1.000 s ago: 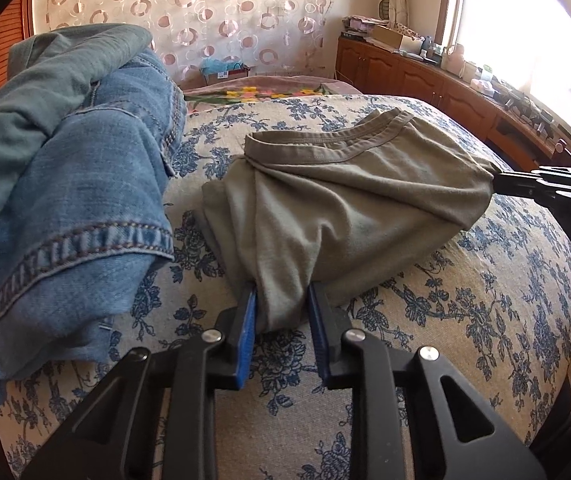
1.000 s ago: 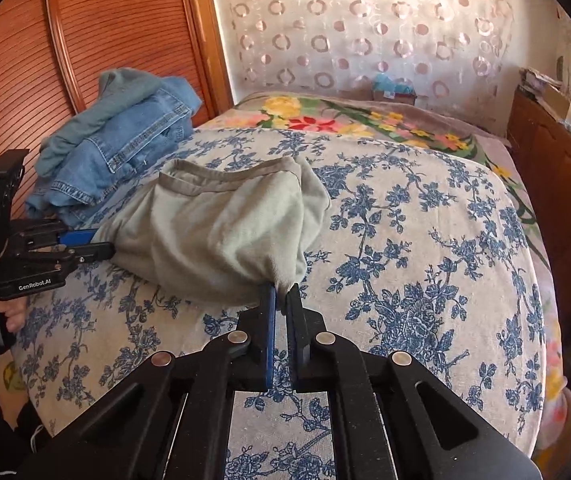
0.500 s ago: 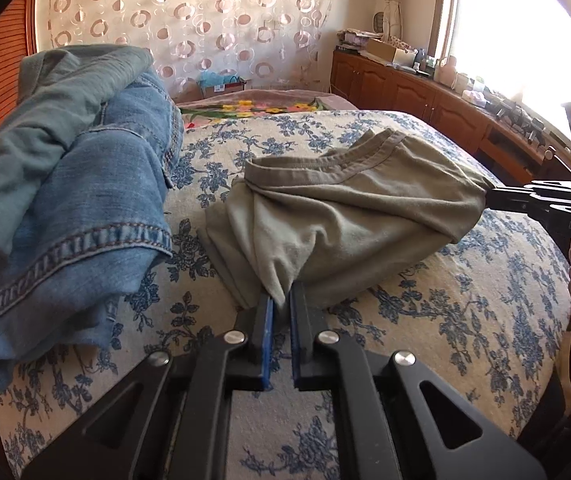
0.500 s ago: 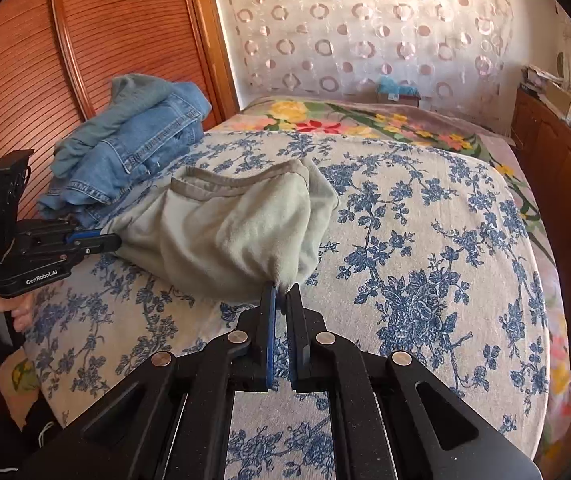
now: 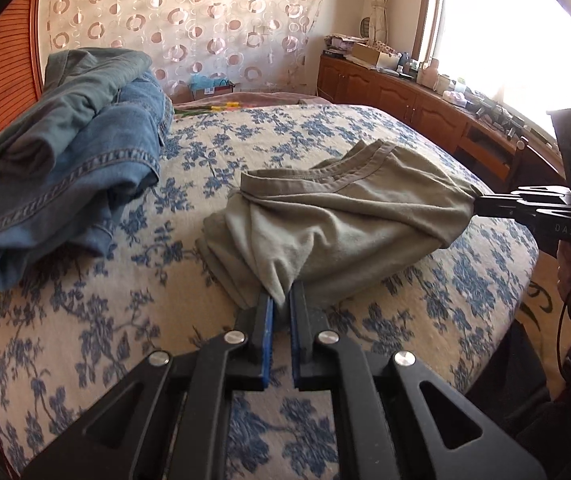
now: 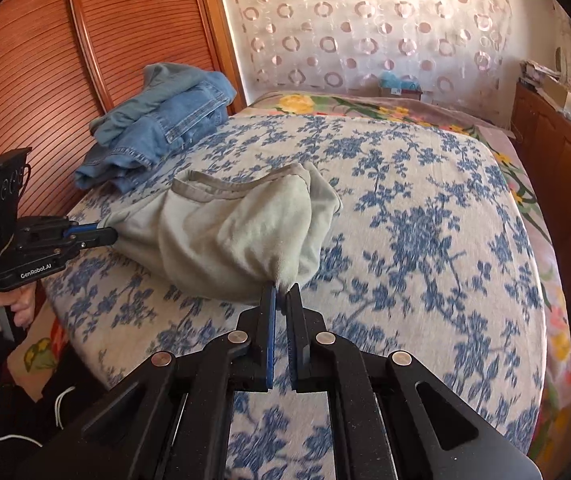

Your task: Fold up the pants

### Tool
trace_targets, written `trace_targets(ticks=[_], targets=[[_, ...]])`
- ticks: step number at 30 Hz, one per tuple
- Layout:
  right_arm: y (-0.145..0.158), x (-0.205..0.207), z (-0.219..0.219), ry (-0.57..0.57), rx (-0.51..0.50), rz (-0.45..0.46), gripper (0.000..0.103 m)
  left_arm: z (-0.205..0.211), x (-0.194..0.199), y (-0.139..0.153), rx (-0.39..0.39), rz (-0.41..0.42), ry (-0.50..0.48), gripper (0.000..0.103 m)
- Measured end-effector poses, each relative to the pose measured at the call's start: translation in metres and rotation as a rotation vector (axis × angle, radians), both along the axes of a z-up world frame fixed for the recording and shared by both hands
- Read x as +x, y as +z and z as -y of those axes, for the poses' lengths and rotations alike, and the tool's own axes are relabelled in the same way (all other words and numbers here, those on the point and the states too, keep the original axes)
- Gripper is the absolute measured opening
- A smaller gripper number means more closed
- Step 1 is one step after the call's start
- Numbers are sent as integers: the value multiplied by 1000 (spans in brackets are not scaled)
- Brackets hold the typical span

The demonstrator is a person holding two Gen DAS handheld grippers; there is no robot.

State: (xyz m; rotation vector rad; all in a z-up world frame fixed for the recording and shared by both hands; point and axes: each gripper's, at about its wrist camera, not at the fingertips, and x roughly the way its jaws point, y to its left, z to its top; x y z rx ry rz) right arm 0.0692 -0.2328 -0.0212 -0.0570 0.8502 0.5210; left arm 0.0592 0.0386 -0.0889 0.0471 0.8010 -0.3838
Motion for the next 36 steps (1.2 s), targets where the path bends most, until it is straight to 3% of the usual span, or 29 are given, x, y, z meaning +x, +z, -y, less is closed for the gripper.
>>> trace_targets(ticks=[6, 10, 12, 14, 16, 22, 30, 36], targets=[[-7, -9, -4, 15, -27, 5, 7, 2, -3, -10, -6, -31, 8, 4], [-2, -11, -4, 9, -30, 25, 24, 0, -5, -1, -24, -9, 6, 12], [1, -12, -5, 10, -31, 35, 27, -2, -6, 5, -28, 3, 4, 18], [3, -11, -6, 11, -24, 40, 34, -4, -4, 10, -33, 9, -2, 33], [4, -10, -8, 16, -17, 44, 35, -4, -1, 15, -26, 22, 1, 40], [0, 2, -18, 12, -12, 41, 36, 1, 22, 18, -16, 45, 12, 41], [-5, 36, -21, -1, 9, 27, 36, 9, 63, 5, -7, -5, -14, 36], [-5, 68, -27, -4, 6, 27, 37, 11, 73, -3, 10, -30, -8, 36]])
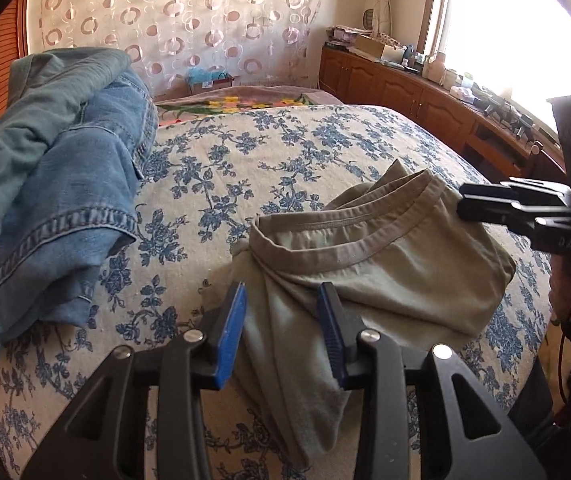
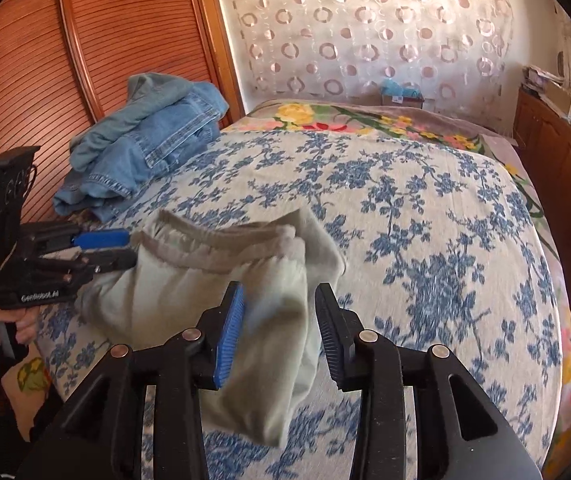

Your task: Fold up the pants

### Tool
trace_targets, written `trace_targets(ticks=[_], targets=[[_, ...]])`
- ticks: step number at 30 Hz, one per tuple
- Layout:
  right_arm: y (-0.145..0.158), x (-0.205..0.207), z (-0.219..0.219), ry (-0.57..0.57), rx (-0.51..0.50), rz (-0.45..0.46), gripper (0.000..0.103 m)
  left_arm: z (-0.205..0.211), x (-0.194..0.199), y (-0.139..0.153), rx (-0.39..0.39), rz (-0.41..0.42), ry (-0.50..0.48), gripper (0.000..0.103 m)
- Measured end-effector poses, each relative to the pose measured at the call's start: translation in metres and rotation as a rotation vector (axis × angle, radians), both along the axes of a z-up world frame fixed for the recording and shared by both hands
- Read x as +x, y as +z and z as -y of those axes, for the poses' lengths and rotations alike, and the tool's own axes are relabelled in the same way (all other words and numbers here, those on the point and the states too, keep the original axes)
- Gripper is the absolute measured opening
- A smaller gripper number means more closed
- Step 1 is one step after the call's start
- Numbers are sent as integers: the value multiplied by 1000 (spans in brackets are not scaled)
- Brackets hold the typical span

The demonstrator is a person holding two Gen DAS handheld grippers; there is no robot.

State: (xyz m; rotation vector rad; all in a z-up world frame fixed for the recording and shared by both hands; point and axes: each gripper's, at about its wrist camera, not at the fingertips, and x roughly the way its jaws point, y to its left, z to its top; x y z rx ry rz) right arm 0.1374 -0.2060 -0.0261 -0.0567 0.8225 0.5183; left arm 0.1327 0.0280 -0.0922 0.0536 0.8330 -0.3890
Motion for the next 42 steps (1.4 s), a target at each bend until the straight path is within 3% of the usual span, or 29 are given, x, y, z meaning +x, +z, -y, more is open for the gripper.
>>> trace_targets(ticks=[5, 6, 7, 8, 16, 21, 23, 27, 30, 31, 34, 37, 42], targets=[[-5, 20, -7, 25, -25, -30, 34, 0, -3, -2, -5, -3, 3, 36], [-6, 25, -8, 41, -18, -43, 27, -1, -3, -2, -4, -4, 3, 36], [-6, 28, -9, 51, -17, -47, 11, 0, -3, -3, -3, -4, 2, 36], [-6, 30, -9, 55, -17, -47, 9, 0, -2, -3, -1, -5, 1, 36], [-6, 44, -3, -38, -18, -6, 3, 1, 0, -7, 7, -13, 4, 36], [-13, 42, -3, -56, -41, -17, 4, 3, 4, -4, -8, -8, -3, 36], [-10, 38, -1, -68, -34, -12, 16, 5, 7, -4, -7, -7, -6, 31], [0, 24, 7, -64, -6, -2, 27, 7, 14, -5, 2, -12, -6, 28], [3, 8, 10, -54, -3, 0, 36, 8, 17, -6, -5, -14, -12, 19], [2, 3, 10, -45, -3, -3, 38, 8, 18, -6, -5, -11, -12, 10], [-3, -8, 6, -19, -25, -9, 38, 7, 14, -1, -9, 9, -8, 1], [-11, -13, 3, -12, -55, -8, 38, -1, 6, 14, -45, 45, 9, 0], [-21, -6, 10, -47, -55, -29, 38, -17, 6, 20, -22, 54, 63, 0]])
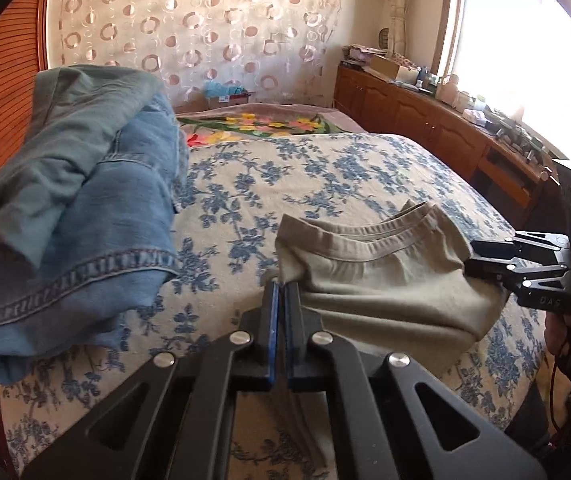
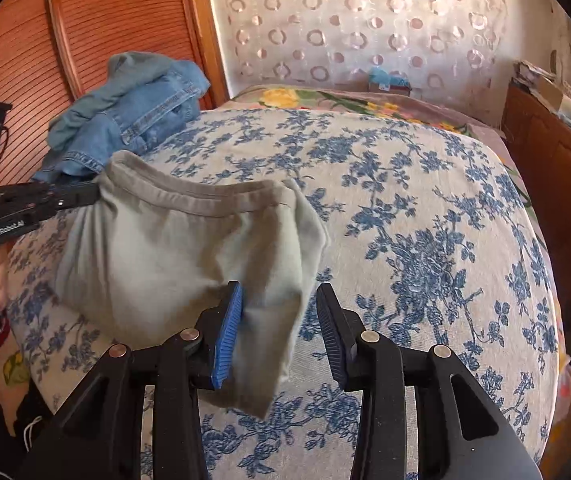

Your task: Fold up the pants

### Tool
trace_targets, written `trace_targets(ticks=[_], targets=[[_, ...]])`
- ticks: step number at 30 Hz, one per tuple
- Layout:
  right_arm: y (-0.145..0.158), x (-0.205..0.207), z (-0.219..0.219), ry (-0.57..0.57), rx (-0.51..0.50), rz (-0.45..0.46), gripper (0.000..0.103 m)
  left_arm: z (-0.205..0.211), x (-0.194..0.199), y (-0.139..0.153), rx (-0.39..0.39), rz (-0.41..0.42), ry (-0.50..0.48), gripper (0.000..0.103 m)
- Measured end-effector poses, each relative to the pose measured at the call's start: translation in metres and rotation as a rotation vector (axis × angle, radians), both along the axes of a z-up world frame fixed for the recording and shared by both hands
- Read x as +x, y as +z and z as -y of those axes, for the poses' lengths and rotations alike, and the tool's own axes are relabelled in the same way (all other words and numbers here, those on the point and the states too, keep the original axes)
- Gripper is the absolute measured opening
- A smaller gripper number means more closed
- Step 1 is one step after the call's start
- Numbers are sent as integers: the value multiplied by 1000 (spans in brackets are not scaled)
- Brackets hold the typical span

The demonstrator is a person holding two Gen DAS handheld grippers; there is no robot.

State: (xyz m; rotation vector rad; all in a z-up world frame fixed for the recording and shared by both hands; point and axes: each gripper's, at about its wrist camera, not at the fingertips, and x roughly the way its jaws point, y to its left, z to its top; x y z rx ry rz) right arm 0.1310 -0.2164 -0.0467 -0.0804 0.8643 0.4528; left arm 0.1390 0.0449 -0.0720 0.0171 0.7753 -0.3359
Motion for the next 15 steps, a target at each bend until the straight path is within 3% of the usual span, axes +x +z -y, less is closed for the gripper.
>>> trace_targets(ticks=[6, 9, 13, 15], targets=[[11, -12, 9, -1, 51, 19, 38, 6, -7, -4, 9, -11, -22, 0], [21, -26, 11, 6, 56, 42, 38, 11, -15, -3, 13, -13, -39, 11], [27, -45, 11, 21, 54, 56, 38, 16, -30, -2, 14, -19, -64, 37], [26, -53, 9, 29, 45, 60, 38, 15, -37, -2, 12, -22, -63, 42]])
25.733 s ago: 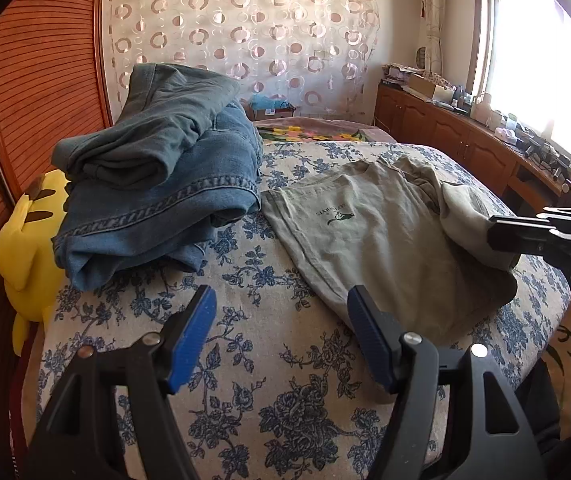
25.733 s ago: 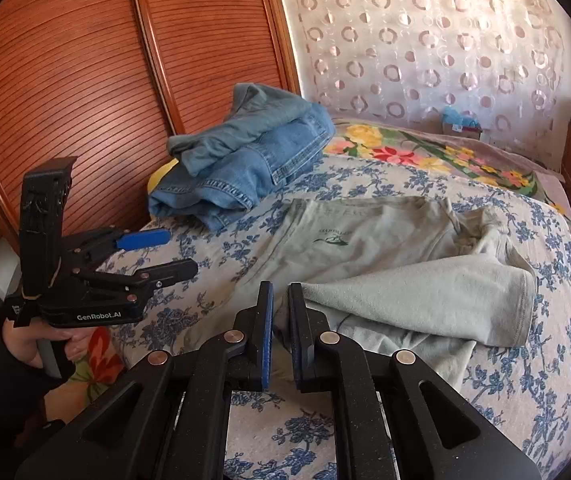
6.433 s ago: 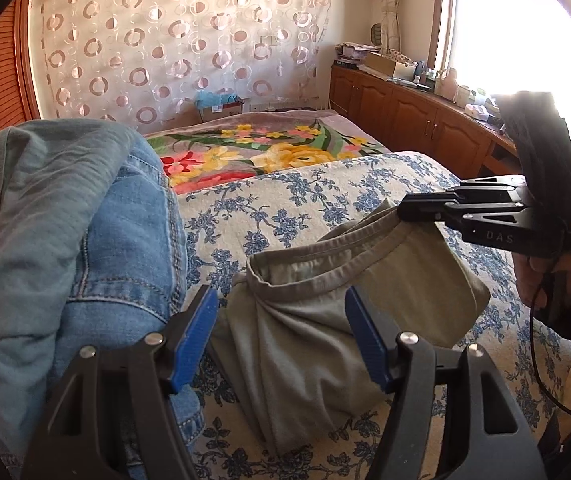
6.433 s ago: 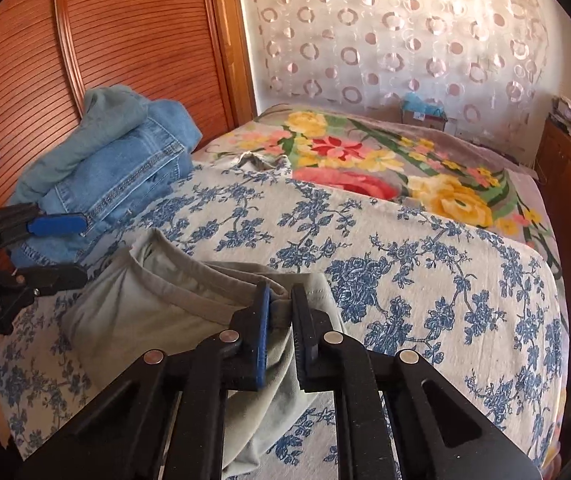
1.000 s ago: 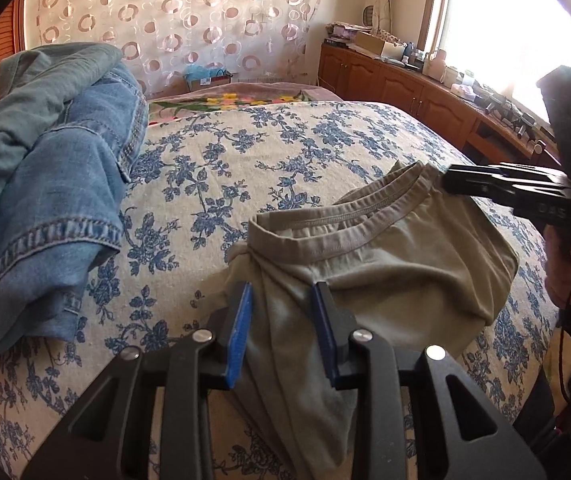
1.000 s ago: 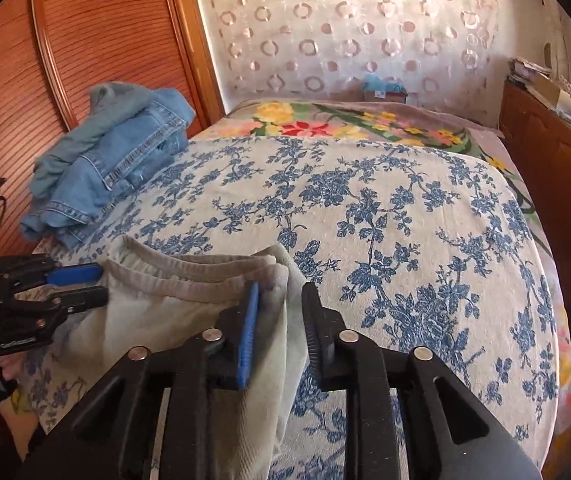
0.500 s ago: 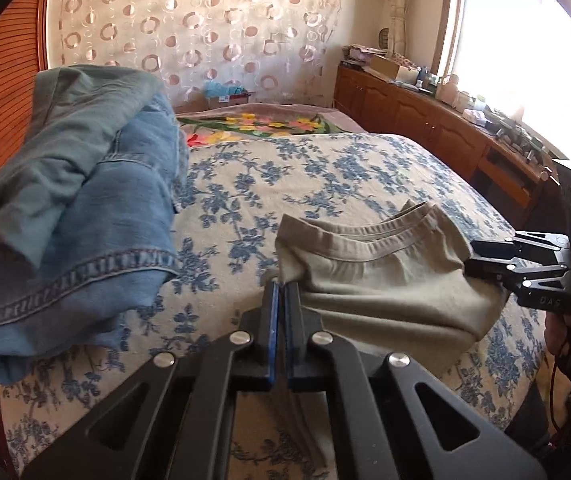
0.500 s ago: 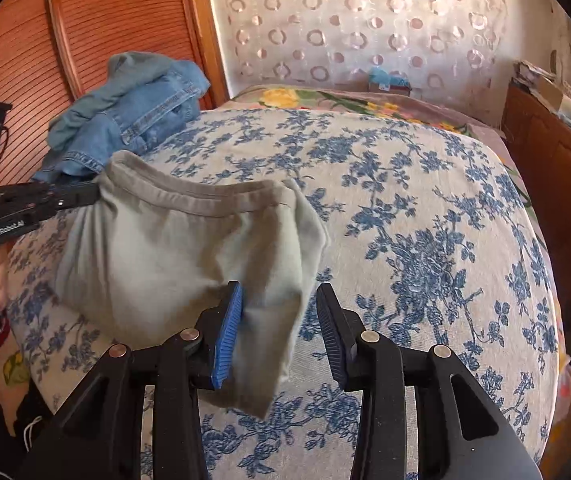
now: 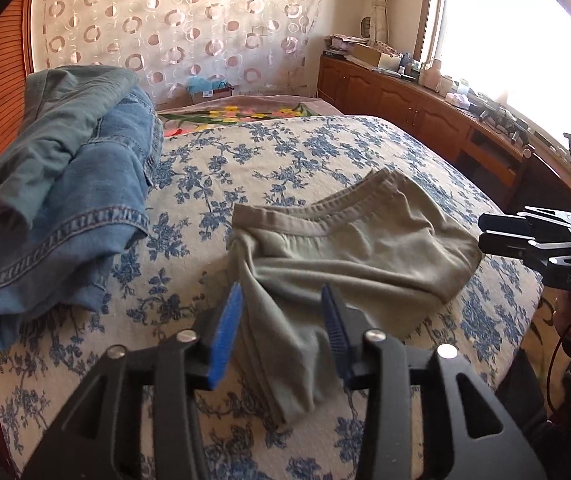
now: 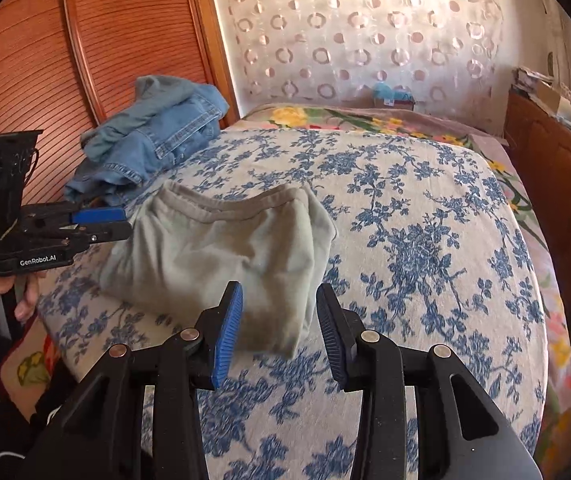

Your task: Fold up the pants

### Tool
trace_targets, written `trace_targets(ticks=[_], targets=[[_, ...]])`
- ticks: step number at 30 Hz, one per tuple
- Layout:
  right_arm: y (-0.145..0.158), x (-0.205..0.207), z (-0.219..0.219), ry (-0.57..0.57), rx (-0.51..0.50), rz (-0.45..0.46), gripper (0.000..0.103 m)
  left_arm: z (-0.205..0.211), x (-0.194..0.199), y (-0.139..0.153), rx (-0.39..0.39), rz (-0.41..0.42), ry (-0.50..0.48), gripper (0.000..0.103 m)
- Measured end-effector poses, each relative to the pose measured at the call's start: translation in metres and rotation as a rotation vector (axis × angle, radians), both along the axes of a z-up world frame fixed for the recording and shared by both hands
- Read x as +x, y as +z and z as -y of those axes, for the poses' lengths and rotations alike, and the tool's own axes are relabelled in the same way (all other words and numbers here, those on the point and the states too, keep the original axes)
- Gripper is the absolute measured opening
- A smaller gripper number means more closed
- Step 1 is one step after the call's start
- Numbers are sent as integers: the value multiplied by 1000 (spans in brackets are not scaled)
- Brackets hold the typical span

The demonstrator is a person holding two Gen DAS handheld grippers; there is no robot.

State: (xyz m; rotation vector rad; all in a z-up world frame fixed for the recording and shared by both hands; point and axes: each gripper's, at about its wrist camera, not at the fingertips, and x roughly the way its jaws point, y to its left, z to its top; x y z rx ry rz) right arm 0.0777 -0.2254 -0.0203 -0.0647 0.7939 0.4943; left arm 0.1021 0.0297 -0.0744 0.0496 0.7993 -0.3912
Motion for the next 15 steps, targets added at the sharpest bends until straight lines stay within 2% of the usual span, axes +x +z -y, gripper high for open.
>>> trace_targets(ticks=[3, 7, 15], targets=[[-6, -9, -4, 11, -2, -13, 38, 1, -7, -6, -2, -25, -13, 48], [-18, -13, -6, 8, -17, -27, 38, 2, -14, -18, 2, -42, -15, 64], [-27, -12, -6, 5, -31, -32, 38, 2, -23, -32, 15, -67, -9, 65]])
